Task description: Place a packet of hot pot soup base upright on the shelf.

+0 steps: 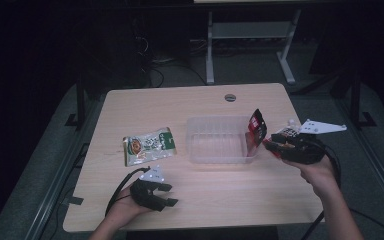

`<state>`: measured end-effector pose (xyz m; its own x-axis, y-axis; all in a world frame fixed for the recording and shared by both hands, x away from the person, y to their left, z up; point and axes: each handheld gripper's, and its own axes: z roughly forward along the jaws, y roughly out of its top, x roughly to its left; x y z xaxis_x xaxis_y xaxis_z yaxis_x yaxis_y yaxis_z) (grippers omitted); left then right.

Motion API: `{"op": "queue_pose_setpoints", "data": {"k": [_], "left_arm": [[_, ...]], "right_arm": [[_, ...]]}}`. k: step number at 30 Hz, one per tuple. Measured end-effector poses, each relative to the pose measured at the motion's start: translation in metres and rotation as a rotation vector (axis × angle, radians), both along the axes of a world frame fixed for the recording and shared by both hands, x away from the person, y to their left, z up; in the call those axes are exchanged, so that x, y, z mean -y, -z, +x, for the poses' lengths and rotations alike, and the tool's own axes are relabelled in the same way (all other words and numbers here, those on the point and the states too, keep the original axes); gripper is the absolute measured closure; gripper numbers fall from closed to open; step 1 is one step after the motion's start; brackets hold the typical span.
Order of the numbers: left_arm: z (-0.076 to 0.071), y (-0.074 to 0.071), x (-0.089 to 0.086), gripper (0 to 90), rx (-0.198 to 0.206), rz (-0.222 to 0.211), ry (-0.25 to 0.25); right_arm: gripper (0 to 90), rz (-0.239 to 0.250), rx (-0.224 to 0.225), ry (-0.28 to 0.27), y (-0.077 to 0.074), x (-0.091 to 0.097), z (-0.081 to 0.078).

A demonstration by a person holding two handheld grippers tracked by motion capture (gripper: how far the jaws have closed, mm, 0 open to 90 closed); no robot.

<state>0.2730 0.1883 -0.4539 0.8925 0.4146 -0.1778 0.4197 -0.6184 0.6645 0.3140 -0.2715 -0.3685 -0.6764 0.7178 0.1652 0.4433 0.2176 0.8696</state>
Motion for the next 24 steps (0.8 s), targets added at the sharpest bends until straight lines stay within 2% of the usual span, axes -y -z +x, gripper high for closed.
{"op": "queue_pose_setpoints", "data": {"k": [1,2,3,6,7,8,11,19,24], "left_arm": [[0.0,0.0,0.0,41.9,0.0,0.0,0.0],[0.0,0.0,0.0,41.9,0.001,0.001,0.001],[0.0,0.0,0.0,41.9,0.0,0.002,0.0],[0.0,0.0,-0.001,41.9,0.0,0.005,0.0],[0.0,0.0,-0.001,41.9,0.0,0.005,0.0],[0.0,-0.001,-0.002,41.8,0.002,0.006,0.0],[0.0,-0.001,-0.002,41.9,-0.001,0.003,-0.003],[0.001,-0.002,-0.007,41.7,0.012,0.007,-0.009],[0.002,-0.004,-0.014,40.3,0.024,0.012,-0.021]], "right_arm": [[65.4,0.0,-0.006,-0.012,0.002,0.001,-0.001],[65.4,0.0,-0.006,-0.012,0.002,0.001,-0.001],[72.5,0.0,-0.014,-0.026,0.005,0.002,-0.003],[73.7,0.0,-0.027,-0.042,0.009,0.002,-0.003],[72.1,0.002,-0.034,-0.047,0.011,0.001,-0.003],[64.2,-0.001,-0.05,-0.051,0.015,-0.001,-0.004],[53.2,-0.03,-0.069,-0.053,0.023,-0.005,-0.002],[46.3,-0.05,-0.091,-0.074,0.031,-0.001,0.0],[45.2,-0.071,-0.097,-0.031,0.037,0.011,0.01]]}}
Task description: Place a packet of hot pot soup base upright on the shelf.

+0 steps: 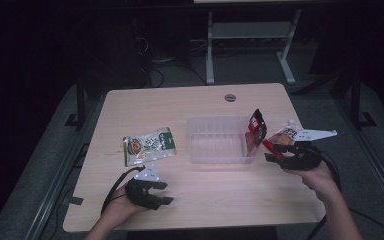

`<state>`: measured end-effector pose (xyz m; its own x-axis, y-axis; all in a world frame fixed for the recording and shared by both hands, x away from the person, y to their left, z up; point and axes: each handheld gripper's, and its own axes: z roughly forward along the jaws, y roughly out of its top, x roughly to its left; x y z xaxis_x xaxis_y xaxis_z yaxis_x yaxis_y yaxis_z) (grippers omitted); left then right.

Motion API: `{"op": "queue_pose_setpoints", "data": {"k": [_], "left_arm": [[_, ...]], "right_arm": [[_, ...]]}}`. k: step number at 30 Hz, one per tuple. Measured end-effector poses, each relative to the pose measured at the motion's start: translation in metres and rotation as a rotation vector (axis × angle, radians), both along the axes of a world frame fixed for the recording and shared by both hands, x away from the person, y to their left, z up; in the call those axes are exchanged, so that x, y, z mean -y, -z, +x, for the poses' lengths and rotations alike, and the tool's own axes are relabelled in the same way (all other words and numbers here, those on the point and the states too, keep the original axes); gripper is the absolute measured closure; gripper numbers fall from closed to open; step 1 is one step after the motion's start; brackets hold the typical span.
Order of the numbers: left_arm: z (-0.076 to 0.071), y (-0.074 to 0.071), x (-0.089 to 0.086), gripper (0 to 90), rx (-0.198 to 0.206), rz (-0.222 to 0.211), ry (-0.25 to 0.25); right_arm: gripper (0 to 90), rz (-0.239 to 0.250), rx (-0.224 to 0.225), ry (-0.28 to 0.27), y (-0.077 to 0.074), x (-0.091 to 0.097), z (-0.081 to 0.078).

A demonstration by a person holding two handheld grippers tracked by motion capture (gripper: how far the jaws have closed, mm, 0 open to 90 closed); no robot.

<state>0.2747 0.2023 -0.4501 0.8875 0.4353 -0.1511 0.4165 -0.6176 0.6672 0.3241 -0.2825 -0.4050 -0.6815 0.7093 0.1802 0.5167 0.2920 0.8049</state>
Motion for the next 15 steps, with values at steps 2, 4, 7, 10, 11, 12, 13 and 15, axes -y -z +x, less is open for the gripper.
{"op": "queue_pose_setpoints", "data": {"k": [2,4,7,10,11,12,13,15], "left_arm": [[0.0,-0.001,-0.003,39.7,-0.002,-0.001,-0.006],[0.001,-0.002,-0.005,39.6,0.004,0.009,-0.001],[0.002,-0.002,-0.005,39.5,0.007,0.008,-0.005],[0.002,-0.003,-0.004,39.3,0.004,0.007,-0.01],[0.001,-0.003,-0.003,39.3,0.009,0.01,-0.008],[0.001,-0.002,-0.002,39.3,0.007,0.007,-0.012],[0.0,-0.002,-0.002,39.3,0.005,0.007,-0.012],[-0.001,-0.002,-0.001,39.2,0.009,0.006,-0.013]], "right_arm": [[45.6,-0.013,0.0,0.037,0.002,0.004,0.006],[48.0,-0.02,-0.003,0.081,0.003,0.009,0.013],[50.3,-0.035,-0.008,0.143,0.005,0.014,0.021],[54.9,-0.076,-0.01,0.248,0.011,0.02,0.035],[55.5,-0.086,-0.009,0.264,0.013,0.021,0.038],[56.8,-0.092,-0.016,0.273,0.014,0.022,0.042],[57.5,-0.099,-0.016,0.279,0.016,0.023,0.044],[57.9,-0.108,-0.026,0.299,0.02,0.024,0.051]]}}
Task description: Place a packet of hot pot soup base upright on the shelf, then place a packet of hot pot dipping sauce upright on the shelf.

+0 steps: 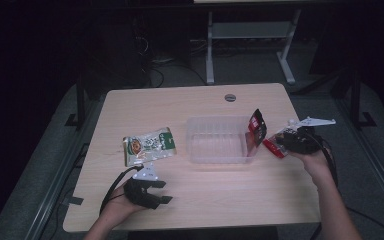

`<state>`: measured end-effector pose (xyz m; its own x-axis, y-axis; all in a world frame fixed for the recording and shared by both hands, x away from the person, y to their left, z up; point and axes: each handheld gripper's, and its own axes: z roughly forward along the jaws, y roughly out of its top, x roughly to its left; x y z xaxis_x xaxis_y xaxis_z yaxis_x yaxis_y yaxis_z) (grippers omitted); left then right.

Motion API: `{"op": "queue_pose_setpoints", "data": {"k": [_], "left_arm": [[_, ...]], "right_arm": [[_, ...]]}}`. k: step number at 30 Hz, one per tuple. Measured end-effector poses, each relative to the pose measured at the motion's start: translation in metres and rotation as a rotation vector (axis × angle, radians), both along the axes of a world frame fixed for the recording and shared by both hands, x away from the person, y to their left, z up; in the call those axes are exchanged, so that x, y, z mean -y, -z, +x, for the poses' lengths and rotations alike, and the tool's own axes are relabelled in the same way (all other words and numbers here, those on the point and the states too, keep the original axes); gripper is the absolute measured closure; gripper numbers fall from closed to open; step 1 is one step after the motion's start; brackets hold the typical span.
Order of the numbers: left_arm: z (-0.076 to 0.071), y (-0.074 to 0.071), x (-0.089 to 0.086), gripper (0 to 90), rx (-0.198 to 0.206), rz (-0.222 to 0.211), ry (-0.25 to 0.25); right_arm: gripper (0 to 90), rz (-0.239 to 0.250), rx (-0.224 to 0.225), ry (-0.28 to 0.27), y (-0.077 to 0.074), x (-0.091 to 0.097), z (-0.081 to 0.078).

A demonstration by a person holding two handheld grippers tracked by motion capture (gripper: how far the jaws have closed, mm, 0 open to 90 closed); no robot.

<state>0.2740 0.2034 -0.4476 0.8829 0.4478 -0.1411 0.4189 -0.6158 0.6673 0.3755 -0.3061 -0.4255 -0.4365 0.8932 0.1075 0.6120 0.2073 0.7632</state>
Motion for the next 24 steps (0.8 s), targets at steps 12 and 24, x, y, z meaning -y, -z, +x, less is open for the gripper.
{"op": "queue_pose_setpoints", "data": {"k": [12,24], "left_arm": [[-0.001,0.0,-0.002,37.9,0.002,0.003,0.001],[0.0,0.002,-0.001,37.8,-0.008,0.003,-0.002]], "right_arm": [[84.9,-0.062,-0.05,0.097,0.023,0.013,0.026],[89.9,-0.148,-0.13,0.069,0.039,0.009,0.042]]}}
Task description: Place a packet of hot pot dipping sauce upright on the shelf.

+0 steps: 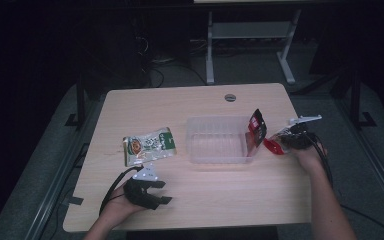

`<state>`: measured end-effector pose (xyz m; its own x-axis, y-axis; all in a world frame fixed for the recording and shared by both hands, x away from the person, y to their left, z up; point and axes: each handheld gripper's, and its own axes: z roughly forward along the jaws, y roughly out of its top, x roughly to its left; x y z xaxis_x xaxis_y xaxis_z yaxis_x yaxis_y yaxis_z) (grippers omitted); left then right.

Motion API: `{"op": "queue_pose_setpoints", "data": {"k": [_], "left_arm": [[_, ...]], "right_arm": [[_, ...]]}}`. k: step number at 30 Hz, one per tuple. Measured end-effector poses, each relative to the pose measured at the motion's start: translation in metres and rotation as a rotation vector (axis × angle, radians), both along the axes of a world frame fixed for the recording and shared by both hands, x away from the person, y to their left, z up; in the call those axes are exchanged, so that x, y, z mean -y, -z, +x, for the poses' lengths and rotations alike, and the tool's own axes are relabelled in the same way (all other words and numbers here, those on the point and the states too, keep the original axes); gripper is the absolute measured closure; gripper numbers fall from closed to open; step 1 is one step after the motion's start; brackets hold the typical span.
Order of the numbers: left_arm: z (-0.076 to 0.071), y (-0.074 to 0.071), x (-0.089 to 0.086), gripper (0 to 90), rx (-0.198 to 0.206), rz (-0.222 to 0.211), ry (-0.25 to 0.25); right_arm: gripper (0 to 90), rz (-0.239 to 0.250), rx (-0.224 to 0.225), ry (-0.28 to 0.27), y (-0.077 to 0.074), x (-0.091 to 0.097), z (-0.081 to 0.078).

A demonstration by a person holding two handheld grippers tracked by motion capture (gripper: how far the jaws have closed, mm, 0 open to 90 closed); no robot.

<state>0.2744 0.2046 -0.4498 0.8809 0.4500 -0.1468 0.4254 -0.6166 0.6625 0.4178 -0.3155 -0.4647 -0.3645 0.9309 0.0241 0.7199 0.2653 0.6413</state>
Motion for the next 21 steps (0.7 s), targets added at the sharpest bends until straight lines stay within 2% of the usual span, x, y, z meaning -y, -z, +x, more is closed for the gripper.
{"op": "queue_pose_setpoints", "data": {"k": [4,6,11,14,21], "left_arm": [[-0.001,0.0,0.0,37.8,-0.006,0.001,-0.001],[0.0,0.0,-0.001,37.8,-0.004,0.001,-0.003],[0.001,0.0,-0.002,37.8,0.0,0.003,-0.004],[0.0,0.0,-0.001,37.8,-0.003,0.001,-0.006],[0.0,0.0,0.0,37.8,0.001,0.007,0.006]], "right_arm": [[90.0,-0.008,-0.001,0.001,0.002,-0.001,0.003],[90.0,0.006,-0.017,-0.005,0.001,0.0,0.003],[90.0,0.009,-0.052,-0.056,-0.002,-0.004,-0.004],[90.0,-0.021,-0.074,-0.116,-0.004,-0.01,-0.012],[89.9,-0.053,-0.097,-0.184,-0.007,-0.019,-0.029]]}}
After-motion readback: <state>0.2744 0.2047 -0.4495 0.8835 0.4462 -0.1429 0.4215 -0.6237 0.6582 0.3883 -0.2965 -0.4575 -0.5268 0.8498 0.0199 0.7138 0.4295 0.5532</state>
